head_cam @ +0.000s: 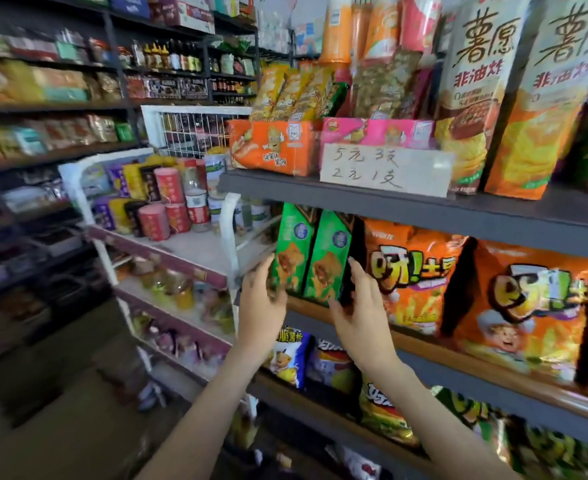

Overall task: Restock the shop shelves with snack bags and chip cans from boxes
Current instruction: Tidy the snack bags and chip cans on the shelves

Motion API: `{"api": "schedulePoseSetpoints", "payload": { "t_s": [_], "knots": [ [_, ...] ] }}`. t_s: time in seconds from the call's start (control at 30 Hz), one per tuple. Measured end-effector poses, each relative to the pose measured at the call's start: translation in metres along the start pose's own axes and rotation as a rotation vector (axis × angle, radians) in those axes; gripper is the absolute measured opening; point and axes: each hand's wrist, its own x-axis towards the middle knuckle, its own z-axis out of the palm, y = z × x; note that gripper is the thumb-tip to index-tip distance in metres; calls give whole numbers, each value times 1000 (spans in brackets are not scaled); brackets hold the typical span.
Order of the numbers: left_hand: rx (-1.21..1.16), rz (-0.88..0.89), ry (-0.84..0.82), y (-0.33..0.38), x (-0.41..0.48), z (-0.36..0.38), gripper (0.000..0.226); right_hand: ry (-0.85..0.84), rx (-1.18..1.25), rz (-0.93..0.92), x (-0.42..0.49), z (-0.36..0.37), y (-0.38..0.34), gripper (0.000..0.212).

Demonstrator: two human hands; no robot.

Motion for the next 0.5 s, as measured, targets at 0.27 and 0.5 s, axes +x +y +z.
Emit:
{"api": "schedulePoseSetpoints", "payload": {
  "t_s": [0.27,0.5],
  "knots": [
    [139,46,-211,-50,68,38,67,201,-156,327,69,88,23,92],
    [241,139,-338,-61,99,61,94,258,-236,423,93,104,33,108]
  ]
}}
